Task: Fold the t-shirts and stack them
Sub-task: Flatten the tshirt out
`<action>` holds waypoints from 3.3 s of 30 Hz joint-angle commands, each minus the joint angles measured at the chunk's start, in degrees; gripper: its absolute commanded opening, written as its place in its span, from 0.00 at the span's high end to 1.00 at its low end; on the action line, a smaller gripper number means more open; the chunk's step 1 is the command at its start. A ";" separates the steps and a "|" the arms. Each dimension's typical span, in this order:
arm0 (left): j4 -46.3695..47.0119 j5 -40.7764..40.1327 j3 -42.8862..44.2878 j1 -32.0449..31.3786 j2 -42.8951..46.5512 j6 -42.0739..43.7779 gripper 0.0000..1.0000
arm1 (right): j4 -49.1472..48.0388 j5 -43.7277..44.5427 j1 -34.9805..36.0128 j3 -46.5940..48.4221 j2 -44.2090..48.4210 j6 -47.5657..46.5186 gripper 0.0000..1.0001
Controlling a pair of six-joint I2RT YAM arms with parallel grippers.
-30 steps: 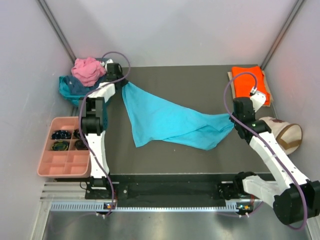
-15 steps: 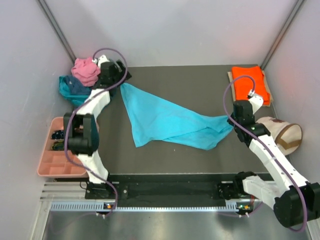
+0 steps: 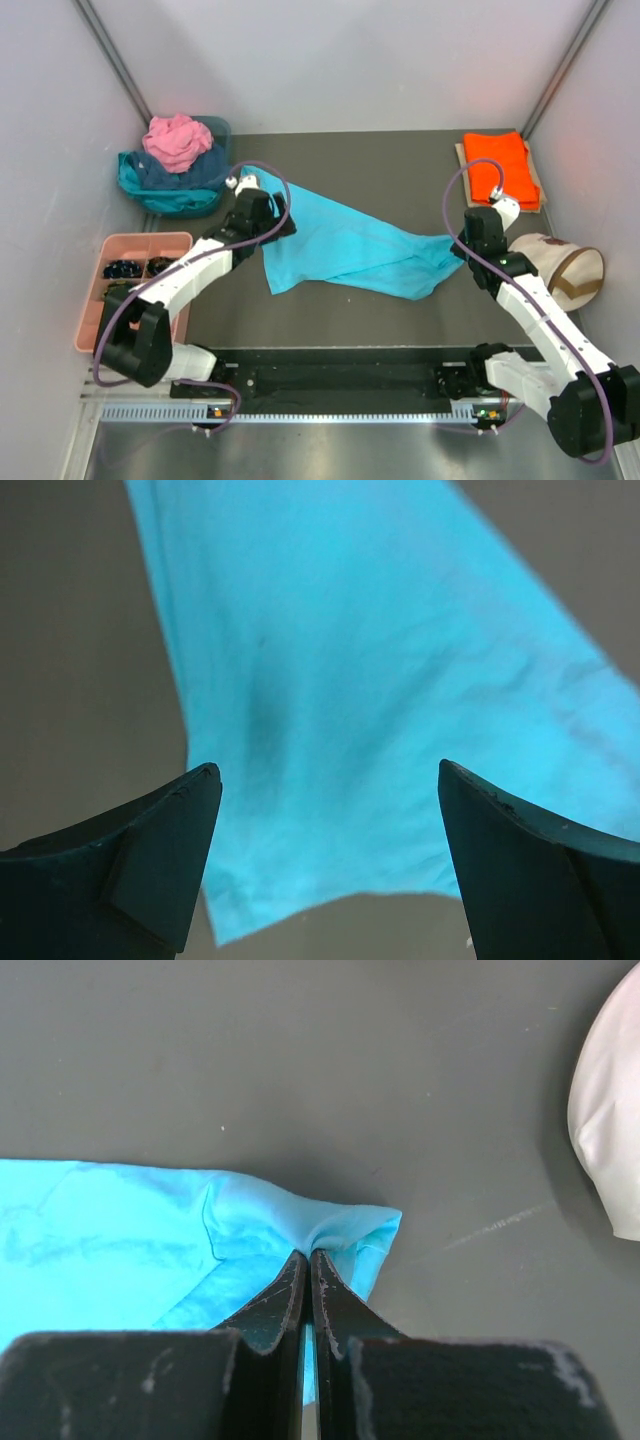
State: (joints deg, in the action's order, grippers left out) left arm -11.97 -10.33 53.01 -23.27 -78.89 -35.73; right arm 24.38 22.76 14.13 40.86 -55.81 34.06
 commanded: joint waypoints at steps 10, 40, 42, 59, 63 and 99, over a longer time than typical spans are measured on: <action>-4.11 -4.43 -14.94 -5.38 6.55 -14.02 0.18 | -1.97 -1.49 -0.07 1.06 0.70 -1.19 1.00; -0.16 -3.56 -24.98 -8.37 8.58 -20.17 0.51 | -0.65 -1.67 0.55 0.10 2.20 -0.84 1.00; -0.16 -4.08 -25.15 -8.37 8.41 -20.00 0.55 | -0.74 -1.67 0.55 0.01 2.29 -0.84 1.00; 1.51 -6.02 -23.58 -8.37 3.66 -18.16 1.00 | -0.48 -1.85 0.55 0.53 2.20 -1.19 1.00; -2.17 -7.86 -19.02 -8.37 6.11 -15.96 1.00 | -0.04 -1.41 0.55 0.71 2.37 -1.02 1.00; -13.17 -2.95 39.71 5.69 9.71 15.95 1.00 | 6.82 -20.99 0.63 39.90 6.94 -13.76 1.00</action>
State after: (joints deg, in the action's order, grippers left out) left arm -22.24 -16.60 89.19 -17.67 -72.79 -23.27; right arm 31.09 9.65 14.50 75.57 -51.20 22.70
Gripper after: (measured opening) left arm 0.015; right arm 0.008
